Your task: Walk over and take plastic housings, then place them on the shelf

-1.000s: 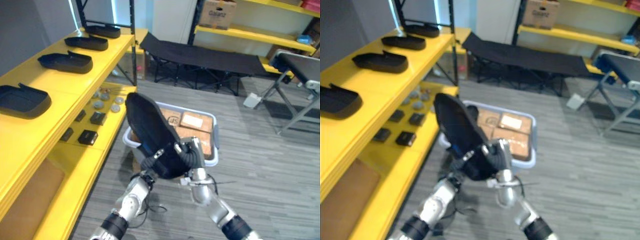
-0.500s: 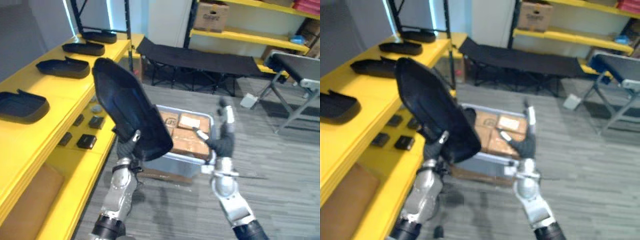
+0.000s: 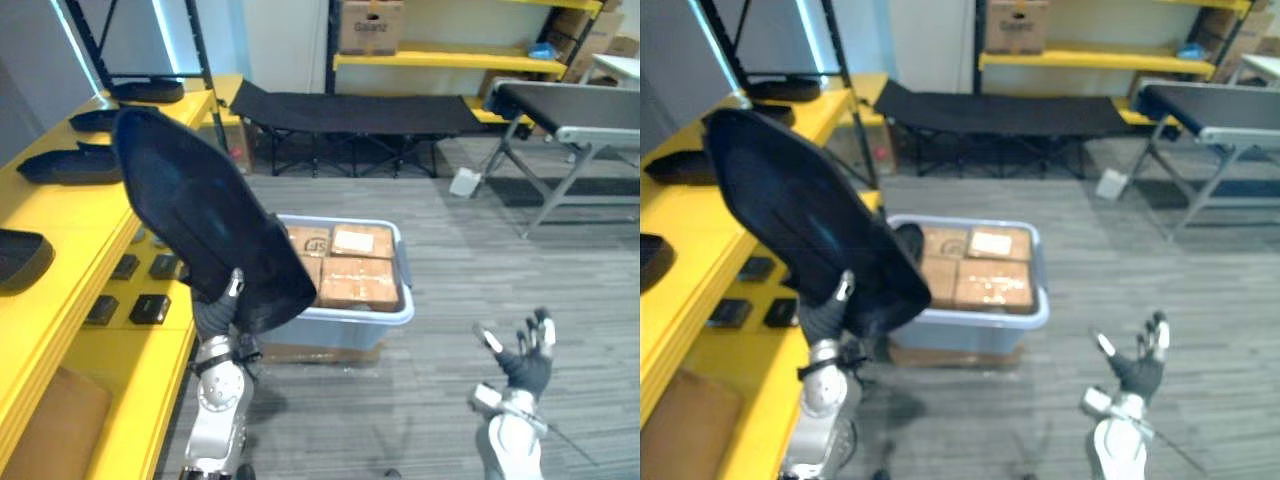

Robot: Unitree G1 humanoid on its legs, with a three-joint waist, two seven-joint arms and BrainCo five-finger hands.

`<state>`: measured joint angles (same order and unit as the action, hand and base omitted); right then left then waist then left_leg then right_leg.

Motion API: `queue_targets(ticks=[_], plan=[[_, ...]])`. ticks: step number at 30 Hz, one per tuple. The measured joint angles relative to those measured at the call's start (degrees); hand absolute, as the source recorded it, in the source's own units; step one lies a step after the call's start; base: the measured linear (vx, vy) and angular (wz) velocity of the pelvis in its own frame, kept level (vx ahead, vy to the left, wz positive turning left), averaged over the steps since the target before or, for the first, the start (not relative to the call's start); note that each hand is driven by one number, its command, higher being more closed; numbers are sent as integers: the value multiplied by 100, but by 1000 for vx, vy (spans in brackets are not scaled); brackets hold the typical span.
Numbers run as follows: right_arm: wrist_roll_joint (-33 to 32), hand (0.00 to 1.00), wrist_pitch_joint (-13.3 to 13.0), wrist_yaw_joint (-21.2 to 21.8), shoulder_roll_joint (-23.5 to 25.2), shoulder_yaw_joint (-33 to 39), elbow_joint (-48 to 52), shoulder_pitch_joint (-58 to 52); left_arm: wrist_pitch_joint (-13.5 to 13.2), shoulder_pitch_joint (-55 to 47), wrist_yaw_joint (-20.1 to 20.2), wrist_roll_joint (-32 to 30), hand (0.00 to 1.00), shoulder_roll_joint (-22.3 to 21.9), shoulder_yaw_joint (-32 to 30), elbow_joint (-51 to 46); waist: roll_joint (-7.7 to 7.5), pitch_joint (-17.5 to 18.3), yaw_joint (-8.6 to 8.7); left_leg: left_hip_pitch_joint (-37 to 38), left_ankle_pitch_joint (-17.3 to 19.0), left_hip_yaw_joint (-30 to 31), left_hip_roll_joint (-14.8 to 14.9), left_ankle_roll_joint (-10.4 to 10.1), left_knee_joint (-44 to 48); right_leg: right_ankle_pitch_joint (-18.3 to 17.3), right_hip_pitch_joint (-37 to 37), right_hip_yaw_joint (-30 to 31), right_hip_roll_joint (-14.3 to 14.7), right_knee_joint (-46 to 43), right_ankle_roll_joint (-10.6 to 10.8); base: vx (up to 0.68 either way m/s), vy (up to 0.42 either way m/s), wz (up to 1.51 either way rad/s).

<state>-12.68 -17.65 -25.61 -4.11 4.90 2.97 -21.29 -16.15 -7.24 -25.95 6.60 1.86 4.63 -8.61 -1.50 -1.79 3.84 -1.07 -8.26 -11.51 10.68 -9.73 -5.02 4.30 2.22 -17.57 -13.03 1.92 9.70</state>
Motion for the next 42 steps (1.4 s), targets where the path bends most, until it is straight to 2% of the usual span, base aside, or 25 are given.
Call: queue_targets(ticks=[3,5,7,10,12,13,15,18,20,24,27,29,32,35,37,38,39,41,42], plan=[[-261,0,-113,518,1,-127,12,213,0,-50,-113,8,100,-1,-269,-300,31,-14,-23,-18,3,118,-11,-3,1,-12,100,-135,0,46,21,-3,-7,17],[-269,0,-116,726,-9,-289,-10,402,0,-82,-246,-11,100,-3,-548,-508,59,-16,-104,-83,14,327,-35,-20,0,-41,211,-361,-4,60,31,-9,-8,53],[-290,0,-118,1036,-52,-640,-241,865,0,-201,-484,-38,100,-12,-1056,-958,109,-36,-307,-237,-41,689,-85,-21,1,-96,333,-742,-5,55,44,-6,-11,75],[-238,0,-108,1276,-99,-1045,-545,1293,0,-405,-672,-87,100,-19,-1567,-1428,132,-60,-579,-325,-91,1117,-199,0,2,-184,571,-1191,-42,35,90,9,-13,87],[-220,0,-106,1460,-100,-1411,-726,1631,-7,-721,-772,-101,100,-55,-2080,-1780,120,-54,-849,-423,-129,1526,-347,40,5,-267,818,-1609,-79,19,178,44,-17,95],[-220,0,-101,1478,-100,-1480,-775,1719,-11,-793,-766,-102,100,-82,-2195,-1835,122,-56,-934,-450,-137,1630,-377,44,5,-277,876,-1743,-85,1,185,53,-16,96],[-221,0,-57,1518,-92,-1662,-1020,2099,-48,-1122,-748,-98,100,-264,-2527,-2035,62,-98,-1250,-525,-167,1974,-498,50,27,-356,1065,-2127,-95,-23,216,50,-6,82],[-220,0,-49,1568,-79,-1764,-1112,2333,-66,-1430,-568,-26,100,-383,-2769,-2073,-45,-161,-1480,-532,-181,2270,-596,45,27,-453,1284,-2470,-91,-64,230,15,-8,60],[-40,0,-50,1434,-79,-1984,-1111,2593,-100,-1606,-298,237,100,-506,-2917,-2072,-97,-212,-1578,-532,-187,2358,-602,35,27,-532,1306,-2510,-90,-146,223,-16,9,20],[-97,0,137,1332,-42,-2360,-1055,3108,-203,-1701,12,435,100,-531,-2988,-2068,-118,-274,-1591,-450,-186,2306,-545,35,28,-632,1285,-2444,-97,-283,142,-51,14,-8],[-240,0,361,1421,-20,-2419,-1007,3077,-284,-1711,57,428,100,-545,-2986,-2068,-82,-344,-1593,-356,-150,2185,-527,95,31,-674,1299,-2348,-131,-341,162,-54,19,-12],[-242,0,527,1453,-66,-2401,-882,2790,-287,-1625,246,427,100,-531,-2875,-2067,-114,-426,-1518,-392,-227,2024,-538,224,31,-708,1417,-2545,-143,-353,209,-73,25,37],[-214,0,553,1448,-107,-2346,-752,2375,-298,-1527,531,429,100,-517,-2602,-2067,-124,-599,-1463,-509,-374,1854,-581,310,28,-773,1540,-2896,-194,-459,253,-71,48,64],[-203,0,522,1544,-22,-2279,-667,2328,-299,-1523,700,425,100,-486,-2456,-2067,-67,-743,-1409,-634,-389,1837,-627,328,27,-1043,1345,-2594,-235,-715,202,-60,46,29],[-223,0,407,1723,-29,-2099,-471,2184,-302,-1452,867,424,100,-444,-2312,-2065,-73,-808,-1332,-729,-467,1825,-679,431,27,-1378,1084,-2027,-244,-1109,2,-61,0,36],[-219,0,358,1844,-28,-1994,-421,2081,-305,-1428,980,417,100,-432,-2177,-2063,-90,-844,-1262,-730,-474,1869,-730,429,27,-1507,999,-1697,-272,-1291,-154,-35,-18,35],[-210,0,262,1939,-39,-1863,-370,1943,-304,-1336,1099,408,100,-344,-2043,-2019,-109,-861,-1190,-740,-518,1966,-802,380,28,-1552,991,-1303,-274,-1375,-206,-16,-18,42],[-185,0,146,2025,-100,-1703,-368,1850,-299,-1144,1257,363,100,-109,-1857,-1925,-140,-875,-1069,-790,-555,2112,-850,345,28,-1599,980,-1066,-258,-1451,-150,-12,-23,40],[-162,0,67,2082,-112,-1643,-368,1863,-299,-1061,1288,357,100,8,-1806,-1922,-174,-895,-1077,-821,-575,2107,-846,320,30,-1646,957,-1072,-254,-1427,-85,-30,-45,16]])
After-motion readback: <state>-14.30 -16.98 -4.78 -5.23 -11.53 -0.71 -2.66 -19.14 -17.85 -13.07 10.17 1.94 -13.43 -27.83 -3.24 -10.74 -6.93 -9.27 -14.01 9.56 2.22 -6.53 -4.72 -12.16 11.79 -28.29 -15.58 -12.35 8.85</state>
